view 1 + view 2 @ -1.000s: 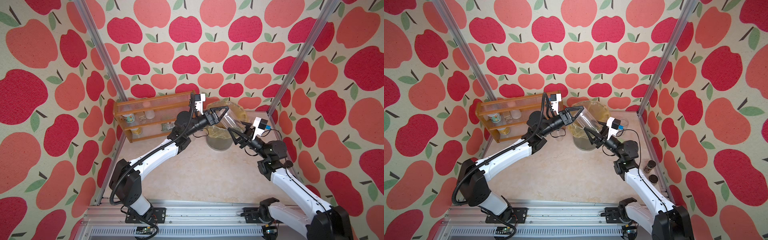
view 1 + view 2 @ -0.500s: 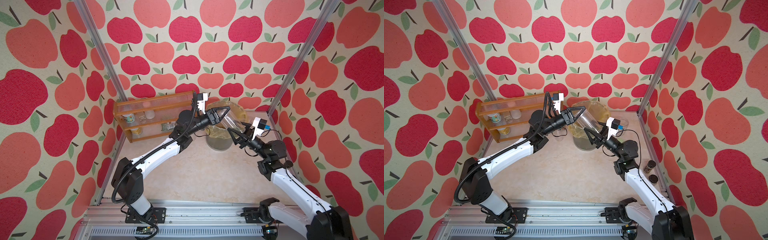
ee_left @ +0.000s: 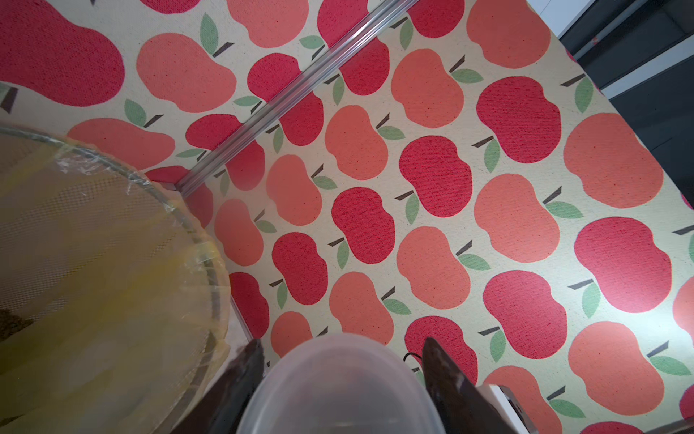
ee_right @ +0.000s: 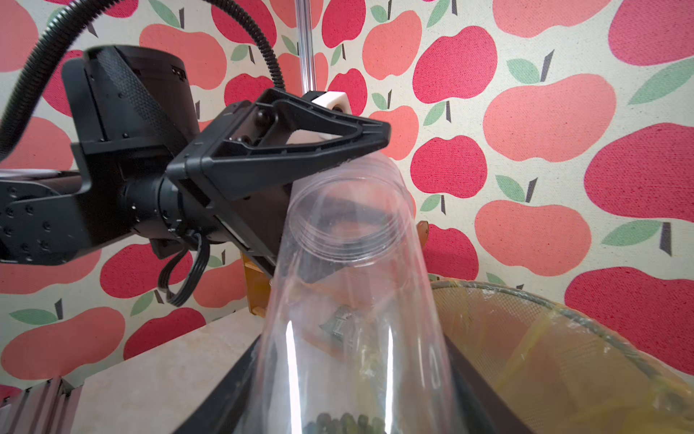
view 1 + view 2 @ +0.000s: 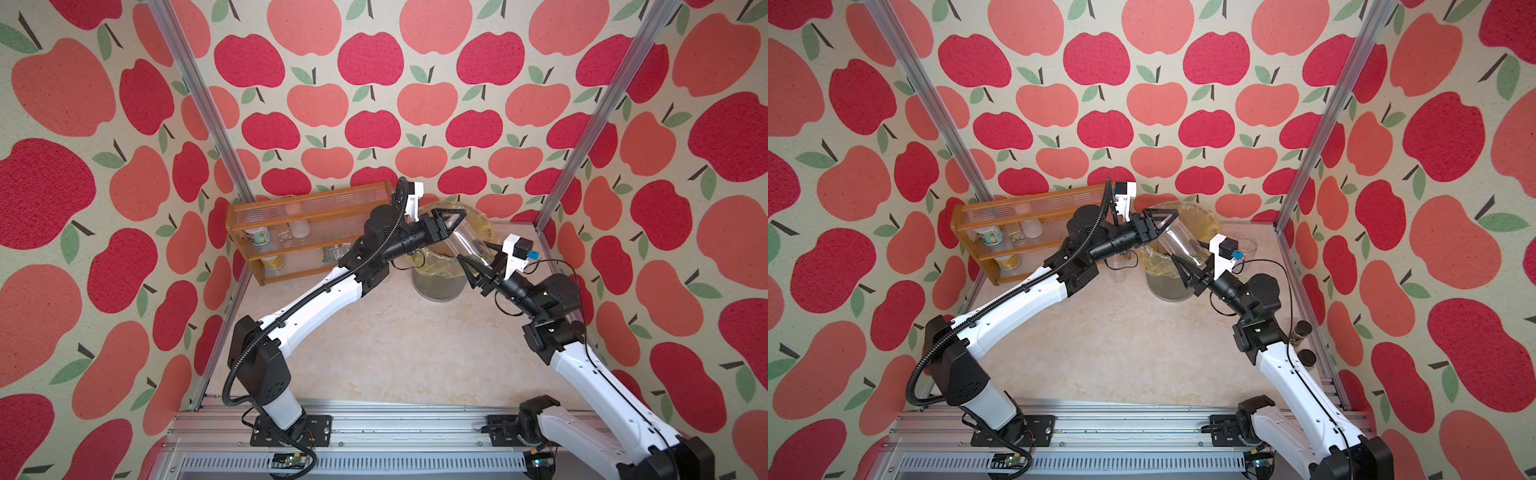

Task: Empty moldy mung beans from jars
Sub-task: Unscrew the lid from the jar.

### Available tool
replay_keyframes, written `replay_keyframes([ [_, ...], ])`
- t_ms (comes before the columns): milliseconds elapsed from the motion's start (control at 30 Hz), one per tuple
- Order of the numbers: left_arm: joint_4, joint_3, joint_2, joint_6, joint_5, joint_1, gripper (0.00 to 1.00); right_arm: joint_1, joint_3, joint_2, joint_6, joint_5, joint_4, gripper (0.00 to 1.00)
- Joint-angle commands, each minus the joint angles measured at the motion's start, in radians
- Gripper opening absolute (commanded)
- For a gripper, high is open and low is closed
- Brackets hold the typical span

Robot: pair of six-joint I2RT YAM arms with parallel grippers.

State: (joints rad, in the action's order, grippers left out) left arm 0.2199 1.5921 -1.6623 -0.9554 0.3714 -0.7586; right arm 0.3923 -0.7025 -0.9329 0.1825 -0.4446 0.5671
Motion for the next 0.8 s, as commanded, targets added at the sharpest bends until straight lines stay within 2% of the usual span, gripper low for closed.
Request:
replay_keyframes([
  [0, -0.154, 0.042, -0.053, 0.029, -0.08, -0.004, 0.55, 0.007, -0.054, 0.014, -0.171, 0.029, -0.128, 0.47],
  [167, -0.255, 0.131, -0.103, 0.042, -0.1, -0.014, 0.54, 0.006, -0.087, 0.018, -0.254, 0.072, -0.21, 0.46],
  [333, -0.28, 0.168, -0.103, 0.078, -0.098, -0.025, 0.58, 0.003, -0.065, 0.017, -0.202, 0.053, -0.147, 0.46],
  [500, -0.204, 0.138, -0.049, 0.176, -0.06, -0.017, 0.88, -0.003, -0.045, 0.035, -0.164, 0.042, -0.121, 0.46],
  [633, -0.082, 0.057, 0.024, 0.214, -0.037, 0.009, 0.96, -0.018, -0.036, 0.044, -0.13, 0.035, -0.116, 0.46],
  [767, -0.02, -0.015, 0.098, 0.224, -0.013, 0.039, 0.99, -0.03, -0.04, 0.052, -0.092, 0.02, -0.129, 0.46],
])
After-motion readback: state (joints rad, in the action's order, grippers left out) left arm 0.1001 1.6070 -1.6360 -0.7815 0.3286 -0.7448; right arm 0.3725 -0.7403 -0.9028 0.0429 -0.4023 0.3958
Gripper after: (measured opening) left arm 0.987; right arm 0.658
